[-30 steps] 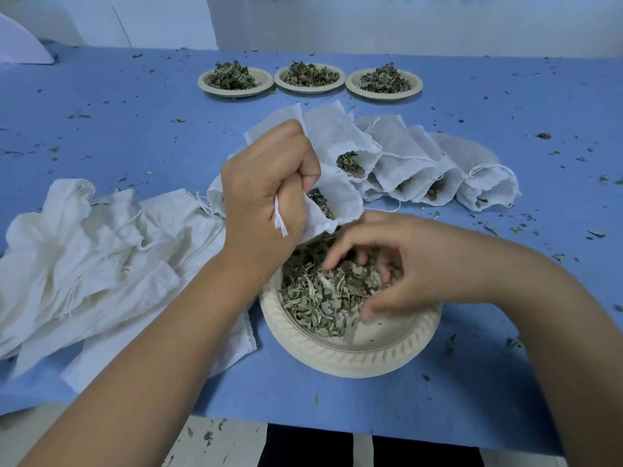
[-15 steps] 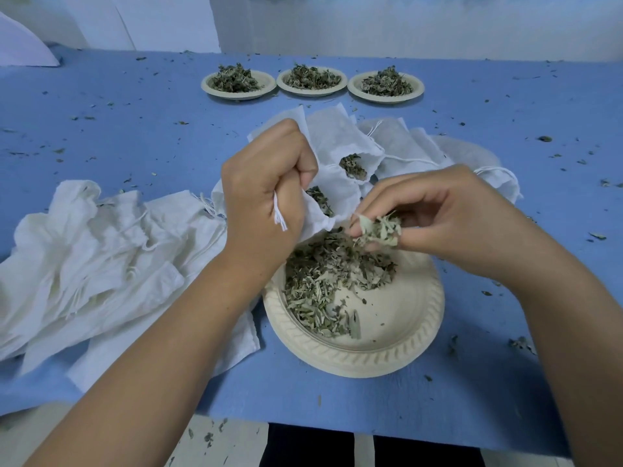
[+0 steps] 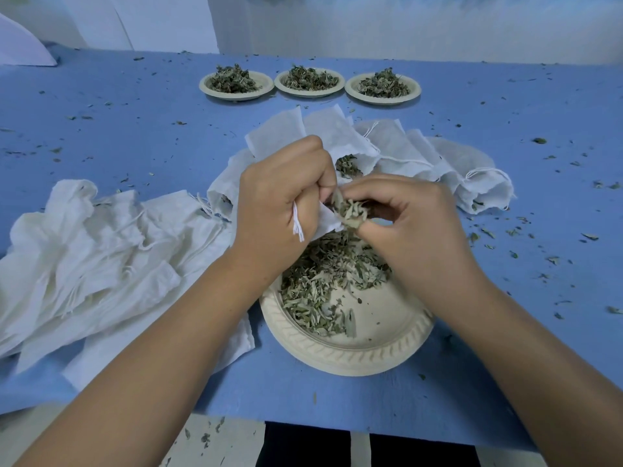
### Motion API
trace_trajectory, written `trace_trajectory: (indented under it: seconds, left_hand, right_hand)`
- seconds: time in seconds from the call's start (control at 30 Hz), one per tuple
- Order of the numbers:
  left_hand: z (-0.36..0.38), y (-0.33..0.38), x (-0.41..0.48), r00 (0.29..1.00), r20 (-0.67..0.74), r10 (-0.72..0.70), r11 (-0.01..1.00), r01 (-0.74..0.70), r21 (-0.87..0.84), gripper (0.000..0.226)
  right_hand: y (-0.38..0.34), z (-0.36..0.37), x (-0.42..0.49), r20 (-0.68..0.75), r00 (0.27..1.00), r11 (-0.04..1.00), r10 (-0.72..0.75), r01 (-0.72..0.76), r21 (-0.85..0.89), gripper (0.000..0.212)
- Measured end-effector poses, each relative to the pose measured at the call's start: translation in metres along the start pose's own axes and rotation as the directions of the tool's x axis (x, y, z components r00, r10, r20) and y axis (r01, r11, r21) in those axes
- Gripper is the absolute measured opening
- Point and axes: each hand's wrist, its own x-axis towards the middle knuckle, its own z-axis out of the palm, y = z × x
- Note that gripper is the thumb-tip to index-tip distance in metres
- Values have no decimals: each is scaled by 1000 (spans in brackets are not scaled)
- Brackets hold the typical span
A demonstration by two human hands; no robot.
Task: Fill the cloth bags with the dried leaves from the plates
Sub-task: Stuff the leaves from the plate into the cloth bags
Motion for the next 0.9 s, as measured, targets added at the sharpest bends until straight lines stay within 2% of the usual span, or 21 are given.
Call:
trace_trajectory:
  seconds: [0.13,0.27,0.4,0.47,0.63,0.73,0.83,0.9]
  left_hand:
    - [0,0,1,1000,-1,-24,1000,24,5,28]
    - [0,0,0,1000,11,-21,1000,21,15,27]
    - [1,0,-2,998,61,10,1000,-11,18,24]
    - [2,-1,-2,997,80,20,1000,-21,18,24]
    - [1,-1,0,999,39,-16,1000,16,3,27]
    - [-1,-1,0,1000,25,-17,1000,18,-24,27]
    - [-1,1,0,999,37,-3,999,4,-44,26]
    - [0,1,0,999,52,7,999,-5,-38,27]
  right_hand:
    - [-2,-3,2,100,995,999,-1,-2,36,30]
    - [-3,-2,-1,62,995,995,-74,69,77,25]
    - [-1,6,-1,26,994,982,-109,112,-149,30]
    - [1,7,1,45,993,974,-109,116,-195,29]
    - [0,-7,4,118,990,996,-82,86,-22,32]
    - [-1,-10,4,30,989,990,-142,142,3,26]
    - [0,-1,2,-45,969,968,-242,238,-80,20]
    - [2,6,1,13,958,943,-285,283,-176,21]
